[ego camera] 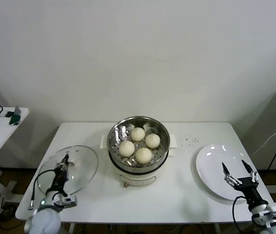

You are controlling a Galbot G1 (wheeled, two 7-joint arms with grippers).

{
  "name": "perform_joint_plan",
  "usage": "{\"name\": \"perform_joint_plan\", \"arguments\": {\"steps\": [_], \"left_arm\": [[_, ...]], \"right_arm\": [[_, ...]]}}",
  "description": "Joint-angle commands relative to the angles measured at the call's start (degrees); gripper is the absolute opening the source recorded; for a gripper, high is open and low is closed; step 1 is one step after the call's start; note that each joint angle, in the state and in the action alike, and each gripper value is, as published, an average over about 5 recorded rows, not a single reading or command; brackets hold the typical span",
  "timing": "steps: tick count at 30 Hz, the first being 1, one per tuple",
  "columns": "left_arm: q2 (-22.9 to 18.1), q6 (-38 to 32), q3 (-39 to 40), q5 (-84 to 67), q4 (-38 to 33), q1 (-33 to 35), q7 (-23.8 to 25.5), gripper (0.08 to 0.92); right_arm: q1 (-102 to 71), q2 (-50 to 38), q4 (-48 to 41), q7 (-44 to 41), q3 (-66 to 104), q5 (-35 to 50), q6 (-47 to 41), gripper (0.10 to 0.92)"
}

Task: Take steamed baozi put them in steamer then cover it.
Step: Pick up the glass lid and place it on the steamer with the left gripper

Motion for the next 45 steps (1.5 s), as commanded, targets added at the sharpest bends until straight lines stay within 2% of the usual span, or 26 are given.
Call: {"name": "perform_joint_plan", "arguments": {"steps": [1, 7, 13, 19, 23, 29, 33, 45], "left_arm": [[3.16, 11.47, -0.54, -0.08, -15.55, 5.49, -0.49, 0.146], [6.41, 18.57, -0.14, 0.78, -23.55, 7.41, -0.20, 0.146], [8.80, 22.20, 3.27, 0.43, -27.48, 5.92, 0.19, 0.146], [13.31, 27.66, 13.18, -1.48, -29.75, 1.30, 1.40, 0.146], [14.22, 31.74, 22.39, -0.20, -29.32, -4.54, 4.83, 0.146], [9.65, 36.42, 34.62, 4.08, -25.09, -15.52, 10.57, 0.146], [5.68, 38.68, 40.11, 6.28, -21.41, -21.14, 14.06, 0.146], [-8.06, 39.33, 45.28, 13.14, -12.75, -25.34, 18.07, 0.146]], "right_arm": [[0.84, -1.67, -0.85, 0.19, -0.34, -0.06, -0.05, 0.823], [2.44, -3.04, -1.92, 0.47, -1.48, -0.21, -0.23, 0.823], [4.40, -3.61, -2.69, 1.60, -3.88, -1.25, -0.94, 0.823], [7.14, -3.78, -3.84, 1.88, -7.23, -2.31, -1.11, 0.823], [8.18, -3.58, -4.05, 2.29, -8.89, -3.02, -1.25, 0.823], [9.27, -2.62, -4.68, 2.56, -9.99, -3.93, -1.13, 0.823], [9.63, -1.66, -5.30, 2.56, -9.86, -4.29, -0.77, 0.823], [9.03, -1.48, -6.34, 2.37, -8.15, -4.68, 0.11, 0.823]]}}
